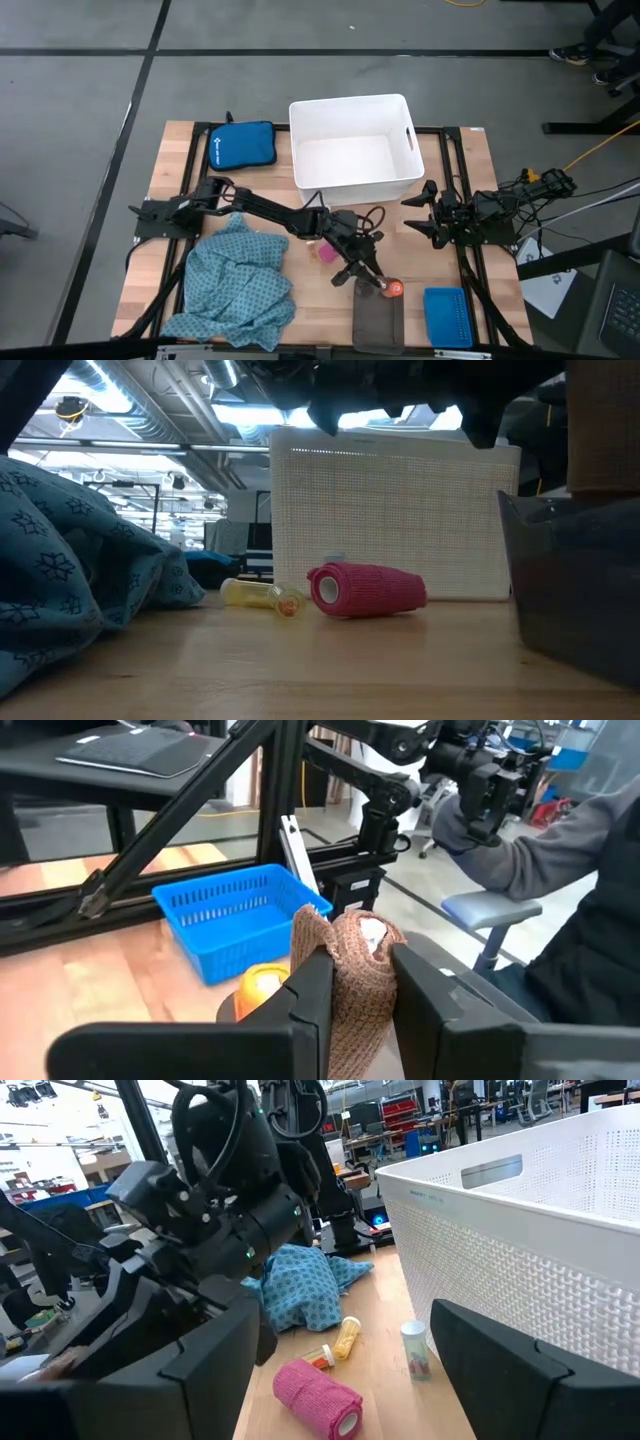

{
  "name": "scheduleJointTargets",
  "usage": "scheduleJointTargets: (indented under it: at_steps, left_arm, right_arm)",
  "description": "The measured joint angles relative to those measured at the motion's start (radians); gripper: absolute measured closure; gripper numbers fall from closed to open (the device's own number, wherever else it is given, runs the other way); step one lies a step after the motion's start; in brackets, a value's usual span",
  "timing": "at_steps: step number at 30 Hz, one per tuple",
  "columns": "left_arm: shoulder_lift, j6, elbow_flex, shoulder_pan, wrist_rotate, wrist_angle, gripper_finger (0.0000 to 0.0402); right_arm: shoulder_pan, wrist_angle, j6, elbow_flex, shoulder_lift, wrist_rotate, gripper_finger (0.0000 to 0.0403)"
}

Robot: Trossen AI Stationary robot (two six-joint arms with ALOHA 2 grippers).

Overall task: Pick & place medical supplies in basket/bin
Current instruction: Put the brown bandage into the black bin

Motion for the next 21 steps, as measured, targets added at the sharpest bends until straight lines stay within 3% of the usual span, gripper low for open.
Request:
scheduleJointTargets:
  at_steps: [21]
  left_arm:
    - [0.002,-0.073,0.000,-0.018,0.051,0.000,0.0342]
  right_arm:
    - [0.000,0.000,0.000,0.000,0.000,0.000,0.0105]
